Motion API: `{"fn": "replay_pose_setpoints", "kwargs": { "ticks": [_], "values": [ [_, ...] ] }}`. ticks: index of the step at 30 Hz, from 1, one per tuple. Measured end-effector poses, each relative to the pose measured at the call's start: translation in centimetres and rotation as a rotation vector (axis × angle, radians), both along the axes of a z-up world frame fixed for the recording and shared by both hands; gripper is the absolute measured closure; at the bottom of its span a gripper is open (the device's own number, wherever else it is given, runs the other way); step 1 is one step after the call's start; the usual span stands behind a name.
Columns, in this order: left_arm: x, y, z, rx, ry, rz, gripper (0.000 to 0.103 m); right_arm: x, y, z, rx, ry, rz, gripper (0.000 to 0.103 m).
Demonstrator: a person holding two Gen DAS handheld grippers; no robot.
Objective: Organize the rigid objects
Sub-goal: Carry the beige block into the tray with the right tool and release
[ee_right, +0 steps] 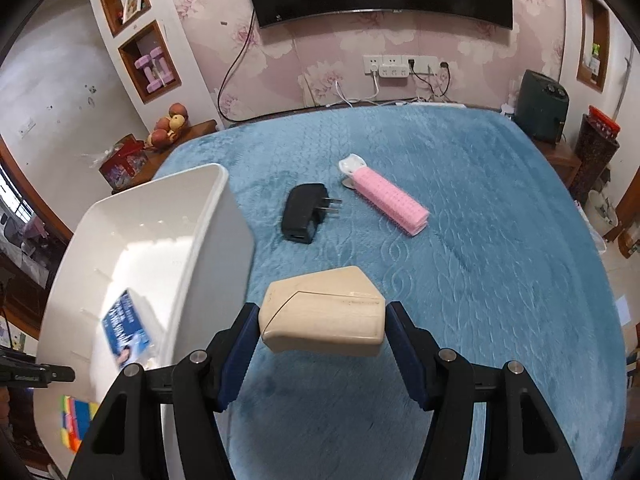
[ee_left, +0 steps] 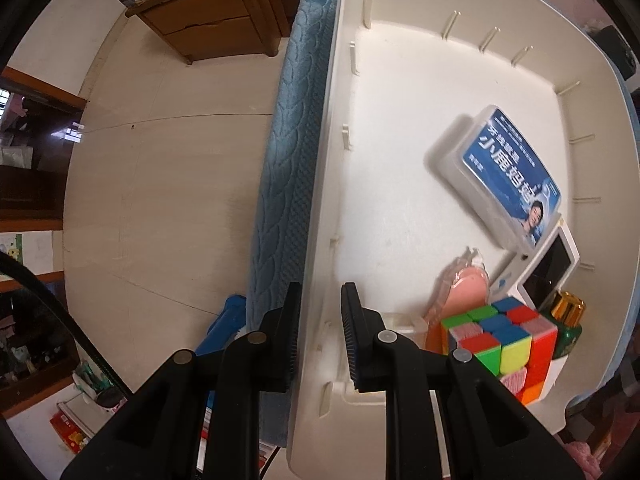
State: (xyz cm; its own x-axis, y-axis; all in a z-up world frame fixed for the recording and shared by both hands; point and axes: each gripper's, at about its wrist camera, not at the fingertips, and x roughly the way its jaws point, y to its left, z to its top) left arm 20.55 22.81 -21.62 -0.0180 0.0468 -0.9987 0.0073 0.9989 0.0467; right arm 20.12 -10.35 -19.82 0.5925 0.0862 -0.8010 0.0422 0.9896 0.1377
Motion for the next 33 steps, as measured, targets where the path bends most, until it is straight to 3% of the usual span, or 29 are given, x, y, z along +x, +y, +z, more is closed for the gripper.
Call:
{"fn": "replay_pose_setpoints", "kwargs": {
  "ticks": [12, 21, 28, 33],
  "values": [
    [-0.7, 0.8, 0.6, -0.054, -0.014, -0.081, 0.082, -3.8, 3.5, 4.5, -0.011, -0.077, 0.003, 0.039],
    [-1.4, 0.7, -0.3, -0.081, 0.003, -0.133, 0.082, -5.8, 7.7, 6.4, -0.021, -0.110, 0.083, 0.039],
    [-1.3, 1.4, -0.5, -0.100, 0.009, -0.138, 0.096, -6.4, 11.1, 6.8, -0.036, -0.120, 0.163, 0.039],
    [-1.1, 2.0, -1.0, -0.124, 0.017, -0.142, 0.097, -6.5, 12.5, 6.9, -0.047, -0.119, 0.197, 0.039]
  ]
}}
